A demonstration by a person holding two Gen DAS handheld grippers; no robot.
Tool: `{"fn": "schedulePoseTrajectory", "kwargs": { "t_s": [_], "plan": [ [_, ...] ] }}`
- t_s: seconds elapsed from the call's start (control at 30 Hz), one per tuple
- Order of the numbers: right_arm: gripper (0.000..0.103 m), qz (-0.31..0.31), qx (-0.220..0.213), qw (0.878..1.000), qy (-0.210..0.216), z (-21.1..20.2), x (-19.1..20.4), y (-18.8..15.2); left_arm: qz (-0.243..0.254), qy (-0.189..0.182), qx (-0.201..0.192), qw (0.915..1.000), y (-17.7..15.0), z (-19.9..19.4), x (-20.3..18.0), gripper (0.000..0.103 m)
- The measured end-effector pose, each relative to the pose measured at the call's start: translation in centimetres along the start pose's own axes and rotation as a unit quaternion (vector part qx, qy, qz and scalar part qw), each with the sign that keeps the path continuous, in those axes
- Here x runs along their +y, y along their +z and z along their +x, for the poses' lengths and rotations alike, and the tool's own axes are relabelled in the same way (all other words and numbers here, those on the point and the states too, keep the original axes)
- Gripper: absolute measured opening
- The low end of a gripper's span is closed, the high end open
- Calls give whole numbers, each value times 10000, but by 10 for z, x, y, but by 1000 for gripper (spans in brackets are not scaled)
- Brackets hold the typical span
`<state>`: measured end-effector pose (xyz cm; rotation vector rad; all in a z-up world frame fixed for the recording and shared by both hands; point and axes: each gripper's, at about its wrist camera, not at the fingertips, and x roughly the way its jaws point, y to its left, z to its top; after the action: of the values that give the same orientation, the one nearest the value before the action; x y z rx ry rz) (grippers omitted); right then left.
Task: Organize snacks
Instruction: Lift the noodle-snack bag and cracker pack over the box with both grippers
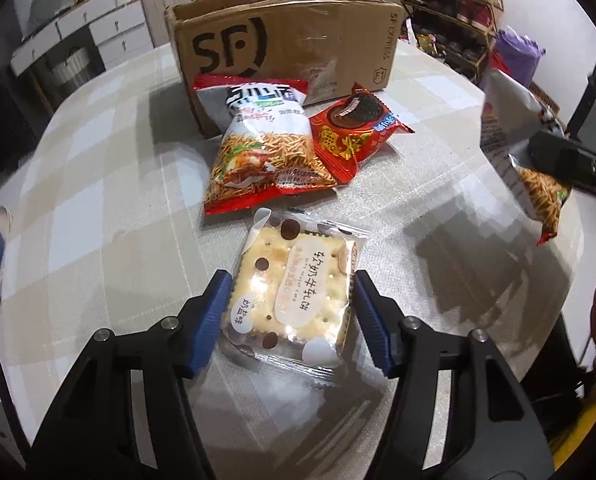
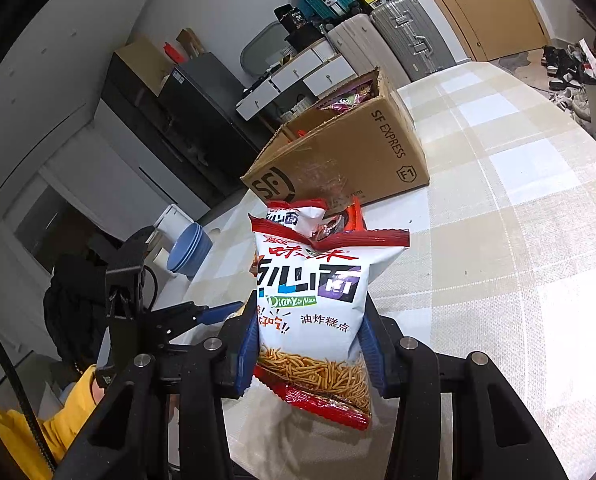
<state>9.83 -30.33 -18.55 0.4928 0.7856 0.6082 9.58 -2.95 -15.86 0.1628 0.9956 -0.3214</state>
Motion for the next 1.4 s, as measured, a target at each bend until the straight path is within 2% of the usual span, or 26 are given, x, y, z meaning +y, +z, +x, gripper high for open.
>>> {"fn": "schedulePoseTrajectory", "kwargs": {
  "t_s": [0.3,0.83,1.1,1.2,1.4],
  "plan": [
    [45,-93,8,10000,-4,3,7,1,-636,-456,-192,9967,-11,-25,27,58],
    [45,-388,-229,9989,-126,-13,28,22,-530,-398,-1137,9913,11,-115,23,59],
    [45,-811,-440,9957,-78,-21,55,57,-533,-475,-1431,9871,30,-149,32,59],
    [45,-1040,-398,9938,-4,-18,68,76,-508,-504,-1511,9859,42,-159,36,59],
    [45,-1438,-431,9887,26,-13,90,117,-685,-601,-1610,9827,80,-160,53,59]
  ]
}}
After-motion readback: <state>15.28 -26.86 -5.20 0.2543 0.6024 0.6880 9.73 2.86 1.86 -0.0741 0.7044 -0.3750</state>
